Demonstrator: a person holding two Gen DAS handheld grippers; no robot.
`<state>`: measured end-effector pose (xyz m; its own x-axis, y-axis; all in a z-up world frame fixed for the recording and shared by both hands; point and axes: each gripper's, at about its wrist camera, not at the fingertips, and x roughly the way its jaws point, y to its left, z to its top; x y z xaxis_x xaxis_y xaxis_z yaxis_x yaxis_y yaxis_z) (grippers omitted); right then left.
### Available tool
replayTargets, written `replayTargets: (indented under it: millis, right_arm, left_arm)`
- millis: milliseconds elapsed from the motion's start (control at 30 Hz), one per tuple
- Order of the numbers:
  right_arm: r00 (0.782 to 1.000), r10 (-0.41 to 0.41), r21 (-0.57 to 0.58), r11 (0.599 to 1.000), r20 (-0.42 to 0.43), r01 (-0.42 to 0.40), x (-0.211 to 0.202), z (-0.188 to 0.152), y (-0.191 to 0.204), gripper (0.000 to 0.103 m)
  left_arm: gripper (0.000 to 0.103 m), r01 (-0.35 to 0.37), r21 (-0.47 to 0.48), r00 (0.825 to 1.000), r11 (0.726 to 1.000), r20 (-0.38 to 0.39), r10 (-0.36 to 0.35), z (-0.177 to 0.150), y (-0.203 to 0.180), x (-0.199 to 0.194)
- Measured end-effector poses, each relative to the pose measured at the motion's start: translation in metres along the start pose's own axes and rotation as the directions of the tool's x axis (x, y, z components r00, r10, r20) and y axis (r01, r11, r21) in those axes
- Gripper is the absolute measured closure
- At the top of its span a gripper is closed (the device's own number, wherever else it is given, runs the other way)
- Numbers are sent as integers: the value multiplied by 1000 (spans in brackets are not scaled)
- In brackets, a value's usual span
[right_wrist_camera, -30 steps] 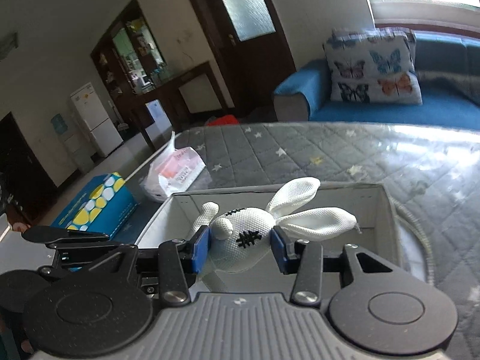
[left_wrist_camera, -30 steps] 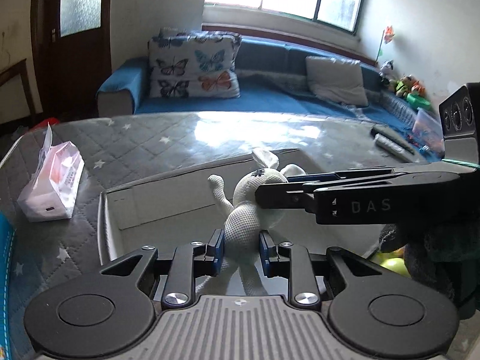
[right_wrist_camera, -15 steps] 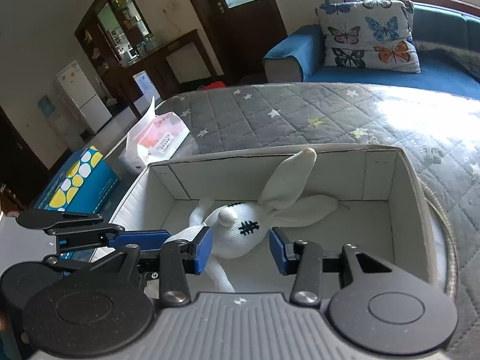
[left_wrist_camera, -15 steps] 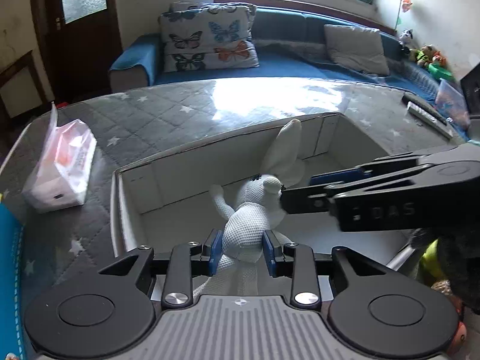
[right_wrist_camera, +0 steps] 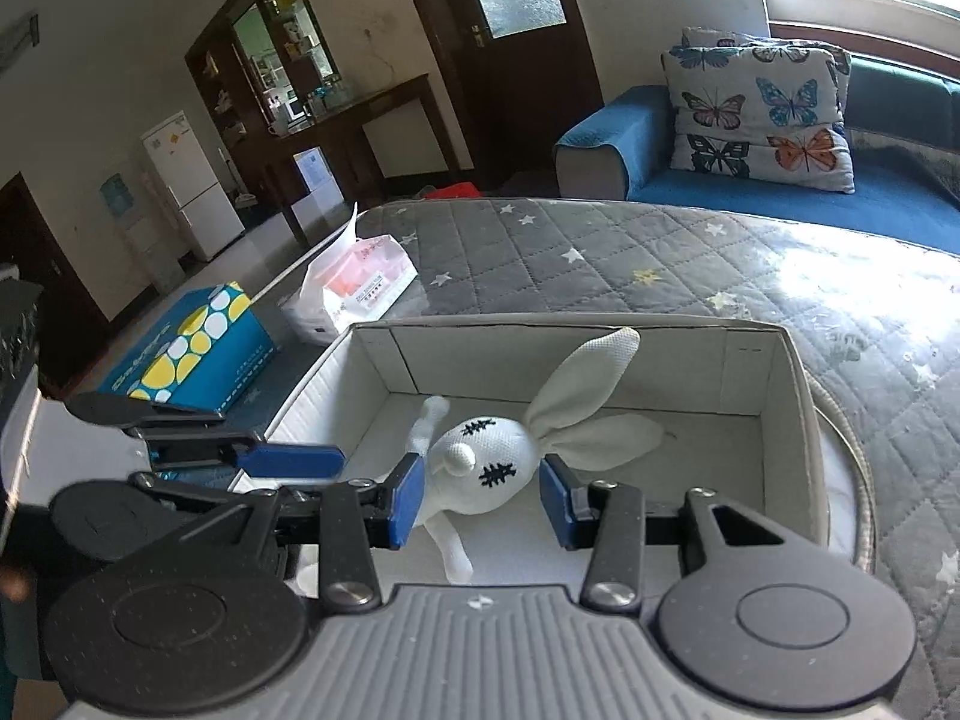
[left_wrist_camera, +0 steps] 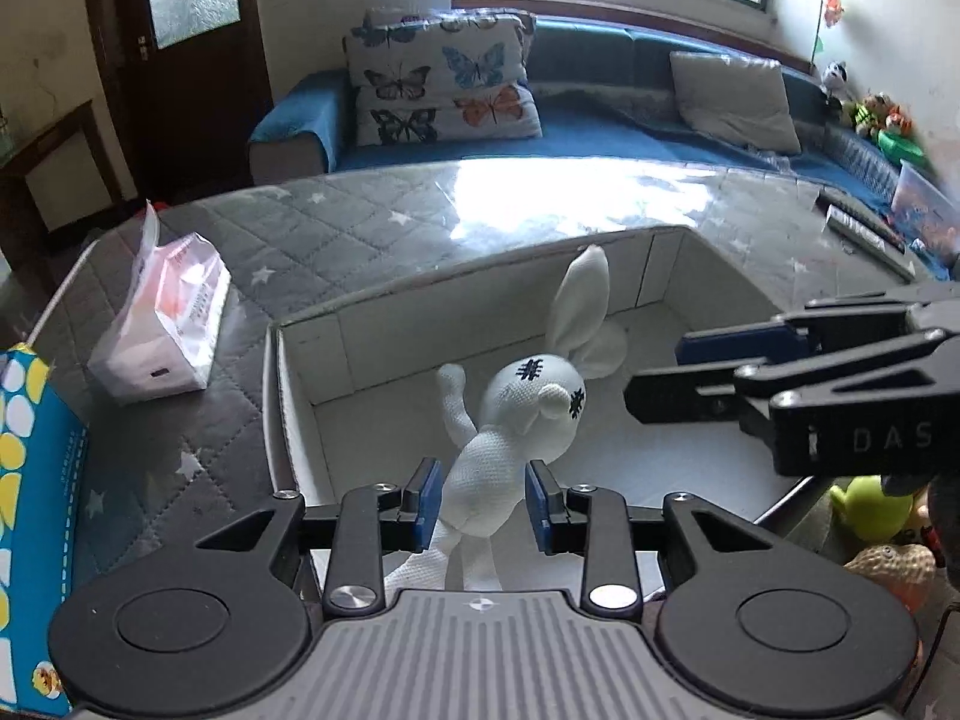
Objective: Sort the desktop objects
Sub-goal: 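Lift the bunny with the left tool and carry it over the white box, then open the left tool to drop the bunny into the box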
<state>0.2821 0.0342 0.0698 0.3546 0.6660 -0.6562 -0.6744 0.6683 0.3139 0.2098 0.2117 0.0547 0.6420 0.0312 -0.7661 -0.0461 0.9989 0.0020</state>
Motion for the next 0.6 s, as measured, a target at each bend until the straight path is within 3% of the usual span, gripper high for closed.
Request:
replayTargets:
  millis: [333, 600]
  right_arm:
    - [999, -6, -74, 997, 33, 8, -53, -26, 3, 47]
    - [996, -43, -140, 989, 76, 53, -101, -64, 3, 39]
  left_arm:
    - [70, 79, -62, 992, 995, 99, -72, -22, -22, -45]
    - [70, 172, -69, 981, 983, 107, -164, -53, -59, -63]
